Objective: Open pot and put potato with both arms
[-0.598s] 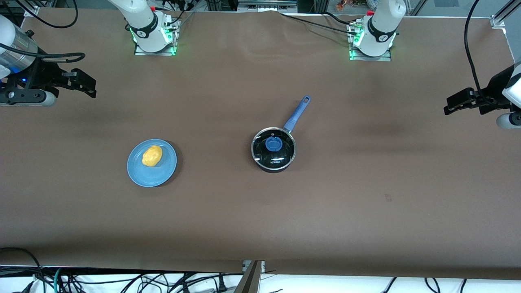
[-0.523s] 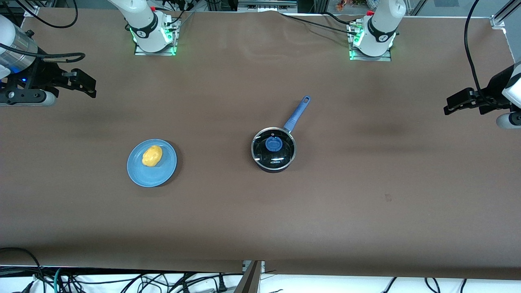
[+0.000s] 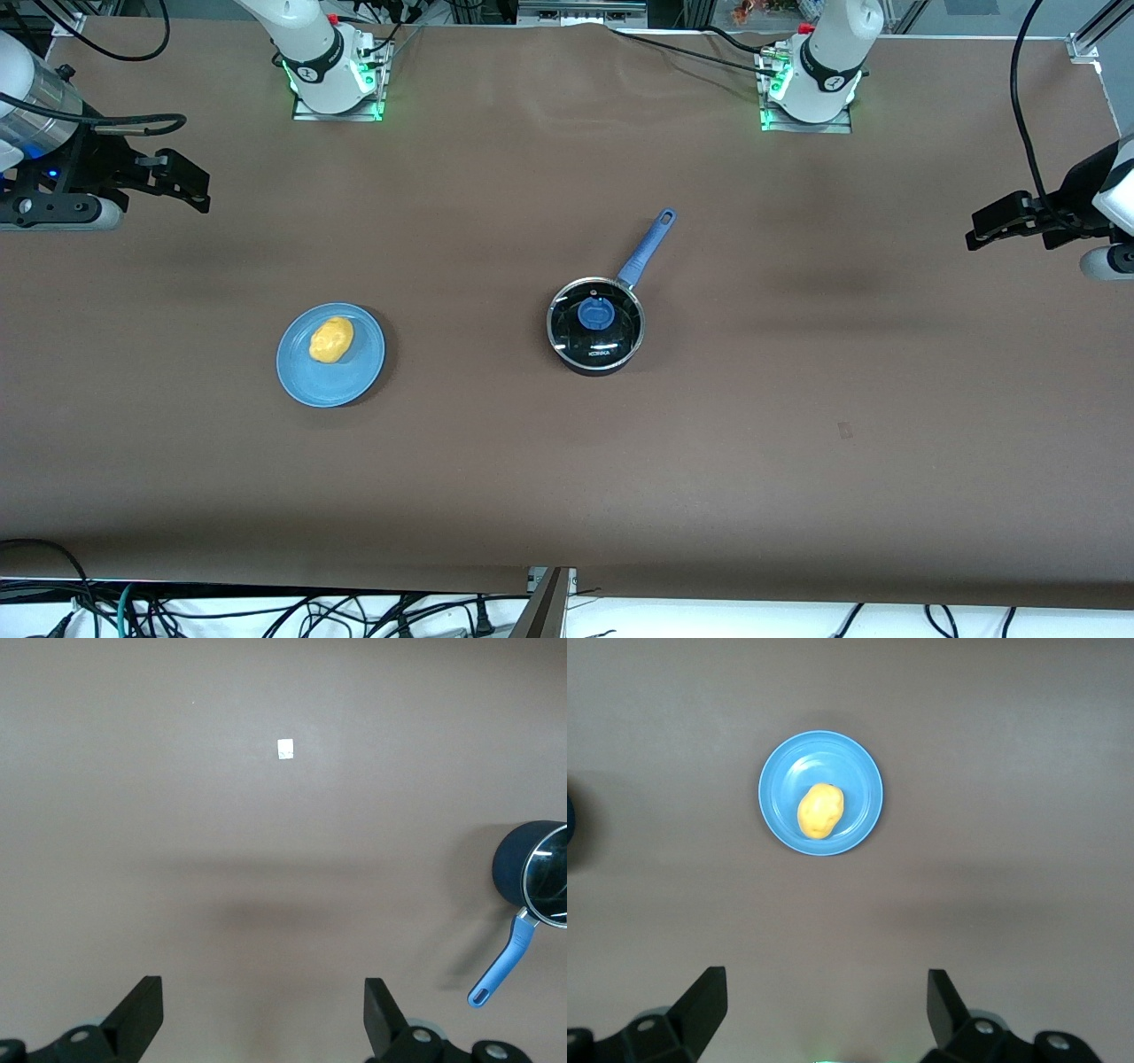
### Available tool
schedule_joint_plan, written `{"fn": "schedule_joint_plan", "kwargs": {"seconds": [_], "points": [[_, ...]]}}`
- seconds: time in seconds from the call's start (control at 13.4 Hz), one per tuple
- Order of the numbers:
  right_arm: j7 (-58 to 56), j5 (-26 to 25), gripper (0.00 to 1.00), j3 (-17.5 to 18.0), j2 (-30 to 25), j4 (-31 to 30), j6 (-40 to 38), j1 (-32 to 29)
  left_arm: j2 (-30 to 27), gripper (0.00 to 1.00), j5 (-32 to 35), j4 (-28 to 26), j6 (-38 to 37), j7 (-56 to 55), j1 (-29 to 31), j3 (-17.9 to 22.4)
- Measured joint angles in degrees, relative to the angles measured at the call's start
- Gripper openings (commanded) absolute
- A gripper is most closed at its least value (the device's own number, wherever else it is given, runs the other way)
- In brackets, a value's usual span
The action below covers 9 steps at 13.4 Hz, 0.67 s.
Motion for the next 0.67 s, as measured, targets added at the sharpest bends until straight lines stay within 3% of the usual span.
{"fn": "schedule_joint_plan", "kwargs": {"seconds": [0.3,0.52,0.67], "points": [[-0.1,0.0,1.0,0.1,3.1,-0.2,1.1,0.3,0.0,1.0,0.0,0.0,0.0,0.0,-0.2,-0.2],[0.0,0.0,1.0,0.0,10.7,-0.4,1.7,0.5,1.0,1.0,0.0,0.0,-0.1,-0.1,-1.5,-0.6],[0.0,0.0,1.0,0.0,17.1,-0.5,6.1,0.7,2.3,1.0,0.0,0.0,0.0,-3.6,-4.4,-0.9]]}}
